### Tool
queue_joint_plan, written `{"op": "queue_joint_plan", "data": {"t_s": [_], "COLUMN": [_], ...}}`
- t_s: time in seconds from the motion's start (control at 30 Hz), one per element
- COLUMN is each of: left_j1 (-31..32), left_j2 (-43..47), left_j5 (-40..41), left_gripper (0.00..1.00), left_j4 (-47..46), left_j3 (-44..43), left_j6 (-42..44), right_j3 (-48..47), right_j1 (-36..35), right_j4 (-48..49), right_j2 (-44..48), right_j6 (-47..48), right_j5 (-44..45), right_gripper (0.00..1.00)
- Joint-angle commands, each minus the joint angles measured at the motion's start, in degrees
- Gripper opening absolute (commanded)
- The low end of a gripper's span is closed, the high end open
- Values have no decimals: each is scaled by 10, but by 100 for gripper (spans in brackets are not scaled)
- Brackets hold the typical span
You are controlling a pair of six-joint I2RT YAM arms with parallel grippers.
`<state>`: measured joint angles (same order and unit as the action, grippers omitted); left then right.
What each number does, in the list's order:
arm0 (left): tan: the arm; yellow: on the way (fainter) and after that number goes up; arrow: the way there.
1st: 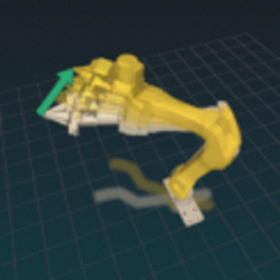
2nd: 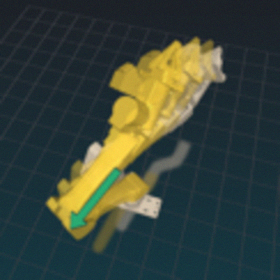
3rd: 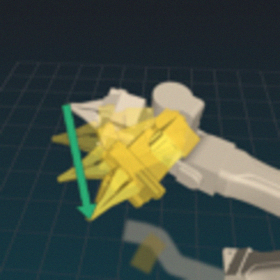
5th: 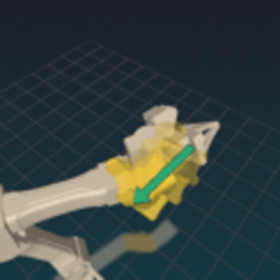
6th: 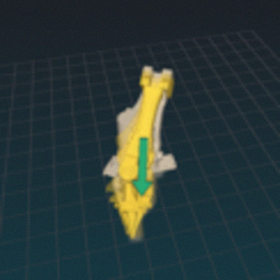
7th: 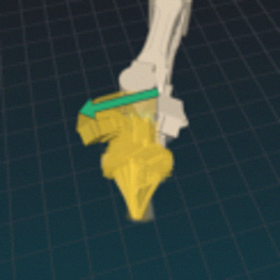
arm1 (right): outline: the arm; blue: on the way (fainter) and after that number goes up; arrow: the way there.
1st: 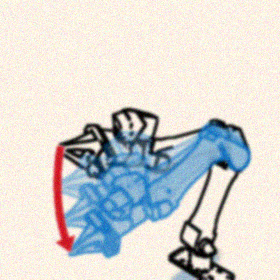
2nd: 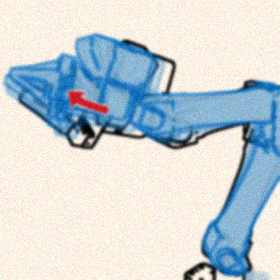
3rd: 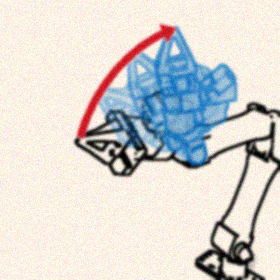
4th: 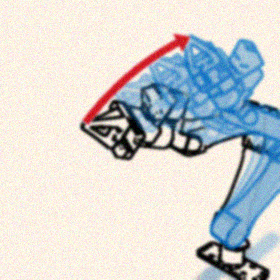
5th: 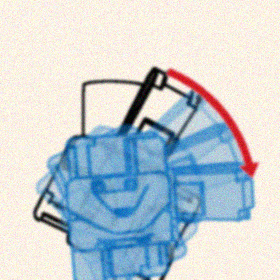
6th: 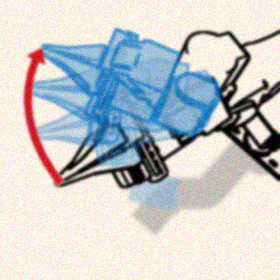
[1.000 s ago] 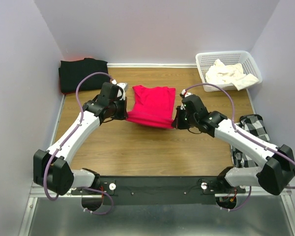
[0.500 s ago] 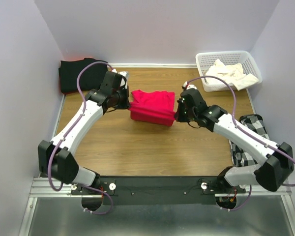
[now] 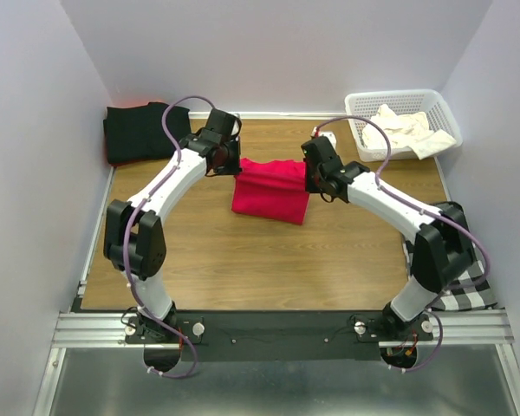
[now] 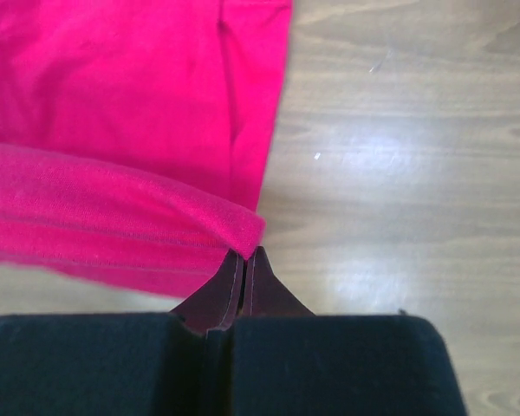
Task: Fold and stack the t-shirts
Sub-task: Fold the long partially folded tshirt into a neat square
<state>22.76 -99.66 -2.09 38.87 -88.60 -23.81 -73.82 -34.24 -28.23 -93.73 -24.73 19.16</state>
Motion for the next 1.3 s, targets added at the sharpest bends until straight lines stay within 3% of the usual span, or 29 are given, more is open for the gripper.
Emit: {"op": "queue_joint_plan", "data": {"t_s": [0.0, 0.47, 0.97, 1.0, 1.07, 1.13, 1.27], "left_j1": [-6, -14, -42, -46, -48, -52, -52], "left_j2": [-55, -222, -288, -291, -294, -293, -269], "left_j5": [36, 67, 80, 82, 92, 116, 161], "left_gripper": [0, 0, 0, 0, 1, 15, 25], "left_j4": [-14, 30, 33, 28, 18, 3, -36], "left_j3": [-42, -246, -293, -294, -293, -297, -292], "left_j6": [12, 18, 11, 10, 8, 6, 10], "right_j3": [-47, -177, -331, -339, -365, -387, -429], "right_j1": [29, 84, 91, 93, 95, 96, 108], "right_j4": [24, 46, 45, 45, 45, 44, 45], "right_j2": [-64, -215, -355, -362, -377, -386, -381], "right_j6": [41, 76, 108, 107, 103, 93, 64], "right_j5": [50, 18, -26, -25, -11, 1, 42], "right_gripper": [1, 1, 1, 2, 15, 30, 38]}}
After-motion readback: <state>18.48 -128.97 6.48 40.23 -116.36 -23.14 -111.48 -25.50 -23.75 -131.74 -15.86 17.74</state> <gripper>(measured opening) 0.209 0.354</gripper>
